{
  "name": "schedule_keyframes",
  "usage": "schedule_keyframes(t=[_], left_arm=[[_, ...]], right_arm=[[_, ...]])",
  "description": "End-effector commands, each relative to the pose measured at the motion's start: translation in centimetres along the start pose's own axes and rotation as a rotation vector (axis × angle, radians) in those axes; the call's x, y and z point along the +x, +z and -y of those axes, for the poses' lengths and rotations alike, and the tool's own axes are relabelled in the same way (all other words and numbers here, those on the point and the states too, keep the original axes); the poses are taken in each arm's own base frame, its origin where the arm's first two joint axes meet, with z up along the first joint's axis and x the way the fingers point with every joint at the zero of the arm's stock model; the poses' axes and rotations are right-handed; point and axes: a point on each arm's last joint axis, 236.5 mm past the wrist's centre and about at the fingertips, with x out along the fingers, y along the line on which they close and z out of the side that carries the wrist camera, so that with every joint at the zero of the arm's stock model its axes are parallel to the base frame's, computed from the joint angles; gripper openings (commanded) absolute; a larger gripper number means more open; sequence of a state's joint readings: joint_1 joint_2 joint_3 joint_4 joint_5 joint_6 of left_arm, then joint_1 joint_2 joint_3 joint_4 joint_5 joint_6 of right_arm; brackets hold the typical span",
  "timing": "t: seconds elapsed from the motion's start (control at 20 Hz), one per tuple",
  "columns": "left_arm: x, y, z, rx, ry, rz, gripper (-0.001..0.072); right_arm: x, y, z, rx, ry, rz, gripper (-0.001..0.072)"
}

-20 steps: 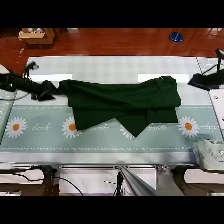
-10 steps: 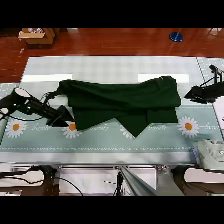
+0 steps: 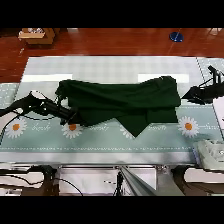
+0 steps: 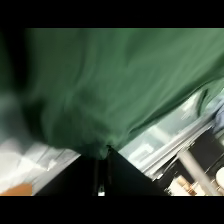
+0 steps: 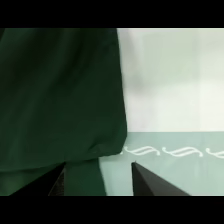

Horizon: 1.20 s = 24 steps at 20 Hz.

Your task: Fold the shirts.

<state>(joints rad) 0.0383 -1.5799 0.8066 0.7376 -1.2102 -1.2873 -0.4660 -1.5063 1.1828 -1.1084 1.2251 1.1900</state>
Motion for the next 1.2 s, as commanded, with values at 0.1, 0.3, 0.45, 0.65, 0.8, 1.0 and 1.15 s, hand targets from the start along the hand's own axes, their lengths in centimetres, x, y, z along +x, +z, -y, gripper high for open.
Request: schedule_keyframes(t=[0.1, 0.3, 0.45, 0.65, 0.8, 1.0, 1.15], left_arm=[[-0.2, 0.1, 0.2, 0.059, -0.007, 0.003, 0.0026], [-1.1, -0.8, 1.2, 0.123, -0.024, -0.007, 0.0026], [-1.3, -0.8, 1.3, 0.127, -0.025, -0.003, 0.0026], [-1.3, -0.8, 1.3, 0.127, -0.025, -0.003, 0.0026], [-1.3, -0.8, 1.3, 0.127, -0.025, -0.003, 0.0026], [-1.5, -0.9, 1.6, 0.134, -0.029, -0.008, 0.0026], [-4.7, 1.1, 4.0, 0.214, -0.039, 0.081, 0.0025]], right_arm=[[0.0, 0.1, 0.4, -0.015, -0.016, 0.004, 0.0485], [0.4, 1.1, 1.4, 0.064, 0.065, 0.051, 0.0485], [2.0, 1.1, 1.6, 0.117, 0.153, 0.034, 0.0486], [4.4, 0.9, 1.2, 0.16, 0.226, 0.002, 0.0485], [6.3, 0.2, 0.8, 0.185, 0.251, -0.05, 0.0483], [7.9, -0.2, -0.4, 0.164, 0.255, -0.081, 0.0122], [4.0, 1.3, -1.8, 0.117, 0.298, -0.002, 0.0034]])
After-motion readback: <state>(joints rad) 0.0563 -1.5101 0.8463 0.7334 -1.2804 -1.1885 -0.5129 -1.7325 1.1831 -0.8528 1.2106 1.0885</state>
